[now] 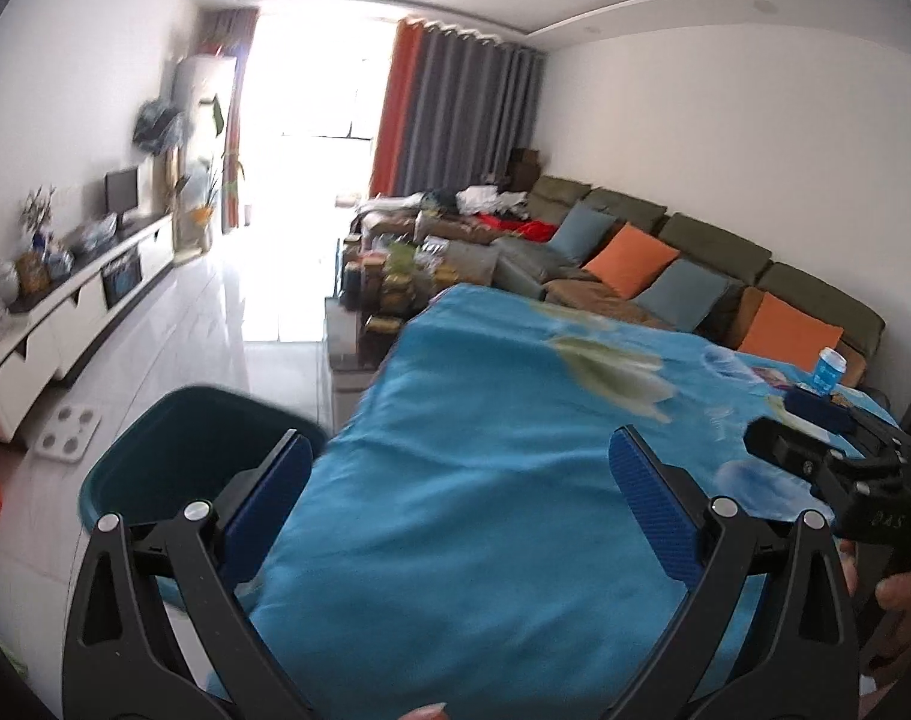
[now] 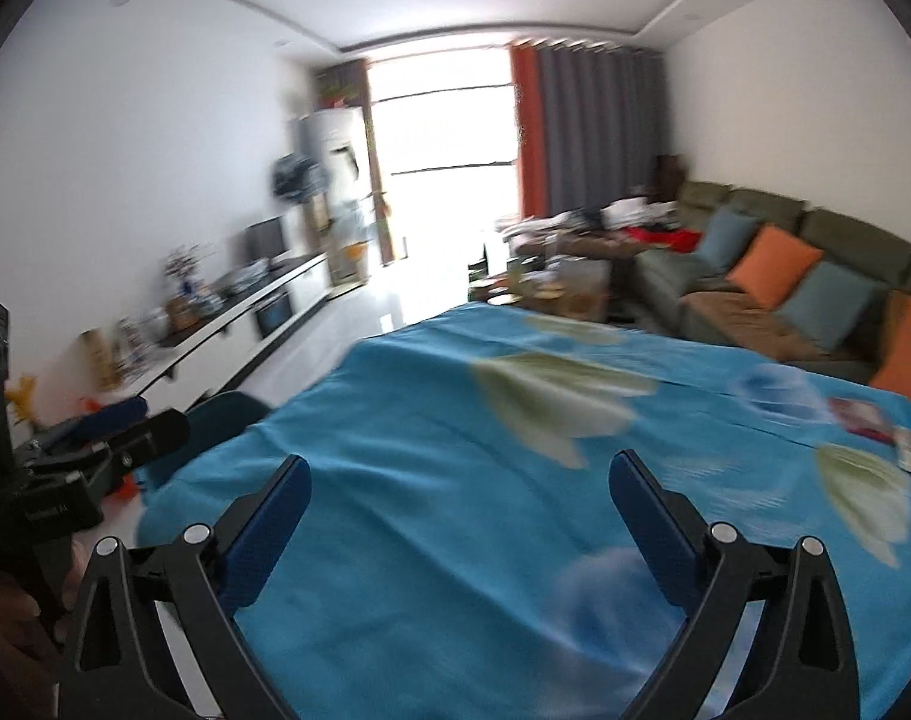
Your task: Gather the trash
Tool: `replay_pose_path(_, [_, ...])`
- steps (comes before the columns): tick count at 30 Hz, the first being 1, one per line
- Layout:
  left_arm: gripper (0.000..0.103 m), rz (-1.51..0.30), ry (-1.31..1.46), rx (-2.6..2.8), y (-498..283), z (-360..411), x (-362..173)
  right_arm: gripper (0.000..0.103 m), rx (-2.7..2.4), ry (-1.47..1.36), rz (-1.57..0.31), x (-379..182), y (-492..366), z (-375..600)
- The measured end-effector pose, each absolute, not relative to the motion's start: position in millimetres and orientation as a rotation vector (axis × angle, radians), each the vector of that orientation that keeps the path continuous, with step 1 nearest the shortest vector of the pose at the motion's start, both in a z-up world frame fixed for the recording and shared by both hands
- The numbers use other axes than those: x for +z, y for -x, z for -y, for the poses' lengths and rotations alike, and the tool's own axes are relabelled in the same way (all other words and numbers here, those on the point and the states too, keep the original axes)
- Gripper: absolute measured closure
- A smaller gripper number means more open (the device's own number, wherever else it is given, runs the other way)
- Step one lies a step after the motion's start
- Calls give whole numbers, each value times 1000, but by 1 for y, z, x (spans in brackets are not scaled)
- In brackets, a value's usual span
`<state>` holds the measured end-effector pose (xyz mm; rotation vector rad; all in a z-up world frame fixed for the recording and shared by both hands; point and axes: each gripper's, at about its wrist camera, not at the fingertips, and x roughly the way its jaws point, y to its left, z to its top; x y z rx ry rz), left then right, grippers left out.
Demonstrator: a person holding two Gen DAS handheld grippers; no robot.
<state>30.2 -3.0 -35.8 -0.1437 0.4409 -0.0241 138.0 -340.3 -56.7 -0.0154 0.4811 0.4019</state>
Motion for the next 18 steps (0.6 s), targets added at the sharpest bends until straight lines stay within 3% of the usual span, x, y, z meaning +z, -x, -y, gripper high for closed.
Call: replay_pose_path(18, [6,-308,32,-66,-46,91,-30,7,162,-15,-385,-65,-112,410])
